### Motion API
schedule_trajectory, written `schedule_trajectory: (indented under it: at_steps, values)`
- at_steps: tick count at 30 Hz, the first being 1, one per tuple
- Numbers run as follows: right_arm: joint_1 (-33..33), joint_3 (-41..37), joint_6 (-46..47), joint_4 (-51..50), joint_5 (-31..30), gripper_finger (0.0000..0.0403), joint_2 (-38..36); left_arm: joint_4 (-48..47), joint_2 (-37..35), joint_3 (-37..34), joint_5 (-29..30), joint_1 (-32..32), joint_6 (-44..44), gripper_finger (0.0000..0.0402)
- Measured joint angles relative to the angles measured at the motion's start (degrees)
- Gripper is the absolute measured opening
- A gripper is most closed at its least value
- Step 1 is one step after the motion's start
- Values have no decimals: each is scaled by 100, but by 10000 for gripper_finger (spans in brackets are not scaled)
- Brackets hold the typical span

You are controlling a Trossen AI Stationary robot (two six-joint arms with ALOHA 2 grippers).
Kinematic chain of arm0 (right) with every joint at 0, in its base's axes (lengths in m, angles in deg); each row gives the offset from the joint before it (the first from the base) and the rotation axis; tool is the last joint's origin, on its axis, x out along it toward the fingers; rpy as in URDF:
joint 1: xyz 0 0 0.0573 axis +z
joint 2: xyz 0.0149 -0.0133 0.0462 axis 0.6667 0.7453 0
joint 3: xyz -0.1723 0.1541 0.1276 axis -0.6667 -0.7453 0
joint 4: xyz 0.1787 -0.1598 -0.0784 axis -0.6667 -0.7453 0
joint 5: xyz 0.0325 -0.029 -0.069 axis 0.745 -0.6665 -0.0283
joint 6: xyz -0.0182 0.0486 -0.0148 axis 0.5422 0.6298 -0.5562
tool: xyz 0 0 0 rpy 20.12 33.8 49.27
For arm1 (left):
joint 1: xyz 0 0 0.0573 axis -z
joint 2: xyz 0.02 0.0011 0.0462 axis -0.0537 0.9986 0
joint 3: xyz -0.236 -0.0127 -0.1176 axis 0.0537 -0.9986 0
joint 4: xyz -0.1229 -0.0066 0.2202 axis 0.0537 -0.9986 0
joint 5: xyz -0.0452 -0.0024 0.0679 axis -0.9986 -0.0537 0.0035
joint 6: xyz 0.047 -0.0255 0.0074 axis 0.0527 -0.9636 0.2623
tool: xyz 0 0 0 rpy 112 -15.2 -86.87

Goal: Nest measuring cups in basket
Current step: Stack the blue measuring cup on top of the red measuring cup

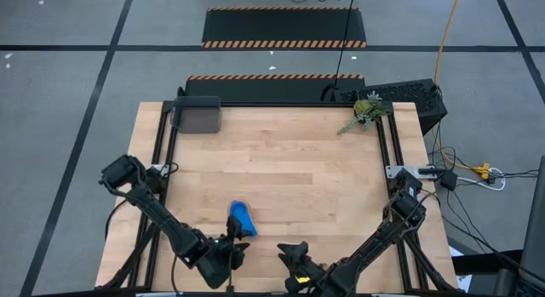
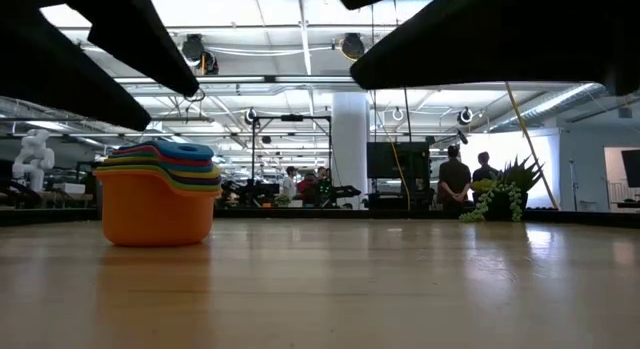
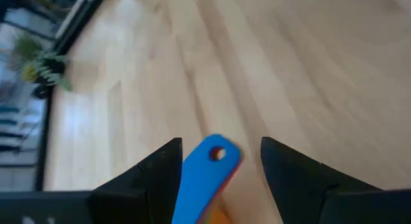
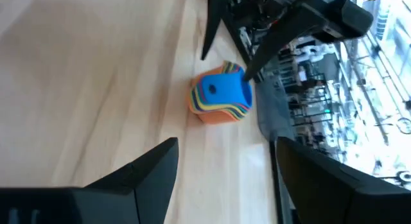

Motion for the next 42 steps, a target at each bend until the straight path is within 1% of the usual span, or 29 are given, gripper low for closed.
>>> schedule_trajectory:
  at_steps: [2, 4, 11, 22, 29, 36, 42]
  values:
    - [33, 0, 74, -102, -123, 254, 0, -68, 0, 5, 221, 14, -49, 211]
    - [35, 0, 102, -101, -133, 254, -4, -50, 0, -5, 248, -1, -27, 211]
    - [35, 0, 129, -97, -120, 254, -67, -710, 61, -25, 57, -115, -257, 211]
    - [22, 0, 185, -90, -114, 254, -68, -651, 59, -23, 100, -355, -261, 211]
    - [24, 0, 179, -89, -114, 254, -68, -650, 59, -23, 52, -378, -189, 211]
    - [-48, 0, 330, 1, -53, 254, -68, -649, 52, -23, 41, -79, -400, 211]
    - [-458, 0, 886, 90, 474, 254, -68, -689, 52, -23, 34, 230, -1168, 211]
